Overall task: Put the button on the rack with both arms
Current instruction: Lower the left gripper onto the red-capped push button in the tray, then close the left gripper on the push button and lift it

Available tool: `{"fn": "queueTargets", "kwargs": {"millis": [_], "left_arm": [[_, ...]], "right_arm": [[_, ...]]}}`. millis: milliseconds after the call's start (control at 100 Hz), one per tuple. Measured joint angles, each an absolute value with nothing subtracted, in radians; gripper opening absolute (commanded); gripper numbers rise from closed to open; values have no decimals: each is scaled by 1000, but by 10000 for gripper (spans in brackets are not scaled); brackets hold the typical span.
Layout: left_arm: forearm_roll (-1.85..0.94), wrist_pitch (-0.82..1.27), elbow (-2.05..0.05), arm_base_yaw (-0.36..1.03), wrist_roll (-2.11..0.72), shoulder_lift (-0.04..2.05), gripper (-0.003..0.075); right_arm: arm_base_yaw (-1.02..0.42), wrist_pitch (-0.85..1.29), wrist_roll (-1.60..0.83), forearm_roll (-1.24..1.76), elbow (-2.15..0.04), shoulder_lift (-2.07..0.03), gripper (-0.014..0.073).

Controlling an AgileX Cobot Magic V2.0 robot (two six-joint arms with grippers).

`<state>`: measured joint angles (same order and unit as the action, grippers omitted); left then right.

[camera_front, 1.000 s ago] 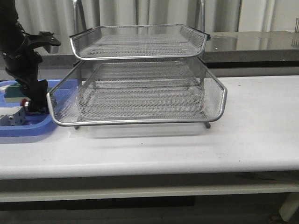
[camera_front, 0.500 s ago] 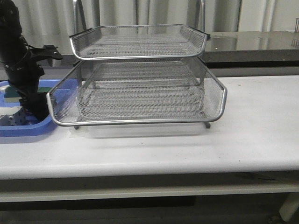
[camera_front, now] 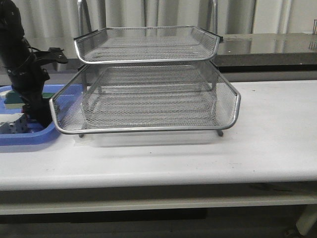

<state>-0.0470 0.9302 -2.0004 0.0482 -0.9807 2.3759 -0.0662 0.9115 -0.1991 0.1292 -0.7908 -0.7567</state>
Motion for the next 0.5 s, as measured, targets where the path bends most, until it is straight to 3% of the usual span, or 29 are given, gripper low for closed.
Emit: {"fn": "queueTargets", "kwargs": {"millis": [320,440,500], "left_arm": [[-58,932,-2006,48,-985,2382,674],[-59,932,-2006,48,-985,2383,560],[-59,932,-2006,48,-985,2385,466]], "right_arm": [[-66,912,-199,129,-791,-757,-57],[-66,912,-199,129,-791,-757,-57],[-66,912,-199,129,-791,-757,-57]]}}
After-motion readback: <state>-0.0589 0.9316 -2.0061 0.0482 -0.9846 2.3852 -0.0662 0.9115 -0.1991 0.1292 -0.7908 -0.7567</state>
